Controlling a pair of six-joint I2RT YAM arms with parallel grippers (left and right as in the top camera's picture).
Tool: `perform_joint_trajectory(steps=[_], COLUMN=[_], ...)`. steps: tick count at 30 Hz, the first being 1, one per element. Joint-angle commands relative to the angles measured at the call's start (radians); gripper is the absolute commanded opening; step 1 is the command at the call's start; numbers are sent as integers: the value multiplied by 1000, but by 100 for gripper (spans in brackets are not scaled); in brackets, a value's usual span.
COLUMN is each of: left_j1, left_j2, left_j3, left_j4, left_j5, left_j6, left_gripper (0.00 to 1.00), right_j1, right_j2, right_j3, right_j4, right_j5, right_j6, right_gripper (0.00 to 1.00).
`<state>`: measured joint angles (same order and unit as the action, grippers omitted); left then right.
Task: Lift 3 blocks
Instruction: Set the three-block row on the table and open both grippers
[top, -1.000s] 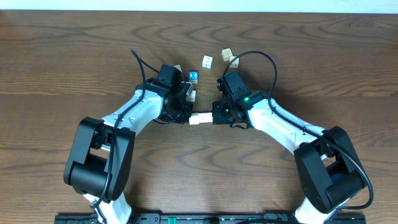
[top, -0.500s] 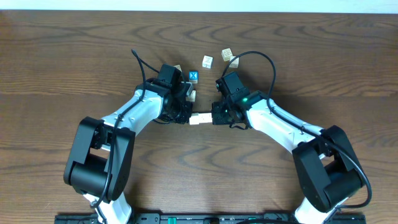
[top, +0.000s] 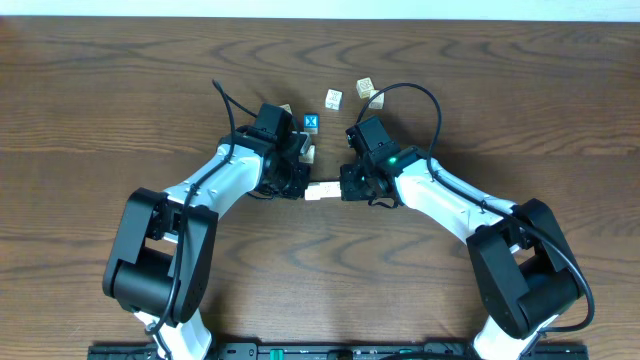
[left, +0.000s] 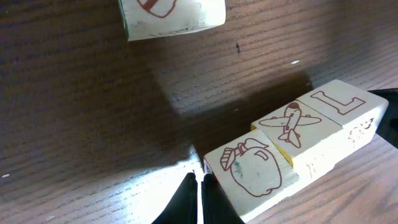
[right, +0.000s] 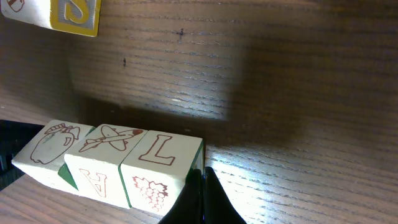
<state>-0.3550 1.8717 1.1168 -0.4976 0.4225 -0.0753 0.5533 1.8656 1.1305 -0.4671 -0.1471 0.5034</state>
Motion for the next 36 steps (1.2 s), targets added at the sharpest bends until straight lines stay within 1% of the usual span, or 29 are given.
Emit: perform_joint_trajectory(steps=[1, 21, 23, 27, 32, 36], left_j1=[-71, -71, -72, -72, -72, -72], left_j2=[0, 19, 31, 60, 68, 68], left_j3=[0, 0, 0, 0, 0, 0], left_j4=[21, 44, 48, 52, 55, 59], left_j5=[167, 104, 104, 55, 32, 32], left_j6=[6, -10, -9, -10, -10, -9], left_gripper=[7, 7, 7, 8, 7, 7], right_j1=[72, 73, 73, 73, 73, 73], right_j2=[18, 47, 51, 51, 51, 51], right_j3=[47, 47, 47, 47, 47, 47], right_j4=[38, 56, 56, 56, 46, 35], right_j5=[-197, -170, -141, -89, -85, -34], right_j6=[-19, -20, -23, -23, -23, -23], right_gripper=[1, 1, 1, 8, 9, 9])
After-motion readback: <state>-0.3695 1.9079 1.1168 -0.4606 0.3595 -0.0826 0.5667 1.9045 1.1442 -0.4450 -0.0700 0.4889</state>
